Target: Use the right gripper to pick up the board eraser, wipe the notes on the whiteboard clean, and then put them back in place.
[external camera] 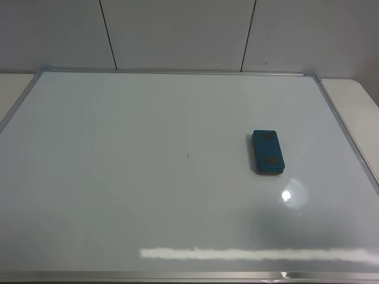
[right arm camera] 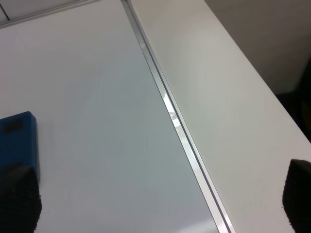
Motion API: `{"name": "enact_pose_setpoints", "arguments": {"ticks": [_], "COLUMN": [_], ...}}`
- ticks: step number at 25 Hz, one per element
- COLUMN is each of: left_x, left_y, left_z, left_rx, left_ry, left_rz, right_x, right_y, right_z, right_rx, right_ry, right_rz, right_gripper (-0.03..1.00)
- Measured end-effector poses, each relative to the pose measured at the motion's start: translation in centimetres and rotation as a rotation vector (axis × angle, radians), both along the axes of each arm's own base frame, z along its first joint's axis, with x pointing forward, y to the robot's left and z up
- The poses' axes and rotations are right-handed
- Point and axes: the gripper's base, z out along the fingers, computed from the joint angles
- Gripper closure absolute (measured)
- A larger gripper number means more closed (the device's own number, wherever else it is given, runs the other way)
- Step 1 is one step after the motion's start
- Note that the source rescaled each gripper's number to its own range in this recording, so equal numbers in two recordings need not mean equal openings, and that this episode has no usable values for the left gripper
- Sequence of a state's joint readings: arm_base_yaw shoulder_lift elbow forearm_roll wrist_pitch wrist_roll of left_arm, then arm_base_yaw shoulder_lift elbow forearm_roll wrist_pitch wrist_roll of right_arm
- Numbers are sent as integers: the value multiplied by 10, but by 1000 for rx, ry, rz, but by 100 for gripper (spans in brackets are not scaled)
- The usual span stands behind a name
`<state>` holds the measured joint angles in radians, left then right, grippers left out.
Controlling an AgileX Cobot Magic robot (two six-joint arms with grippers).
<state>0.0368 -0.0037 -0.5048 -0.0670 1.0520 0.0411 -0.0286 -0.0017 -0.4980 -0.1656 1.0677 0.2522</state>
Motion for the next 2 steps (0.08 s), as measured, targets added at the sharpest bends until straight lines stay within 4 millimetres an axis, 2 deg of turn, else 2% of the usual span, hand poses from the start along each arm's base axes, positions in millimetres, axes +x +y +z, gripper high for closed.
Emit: {"name": "enact_pose_setpoints", "arguments": {"ticks": [2], "left_x": [0], "left_y": [0], "left_z": [0], "left_rx": [0], "left_ry": [0], "left_rz": [0], "right_x": [0], "right_y": [0], "right_z": [0], "right_rx": [0], "right_ry": [0], "right_rz": [0], "right_gripper": [-3]}}
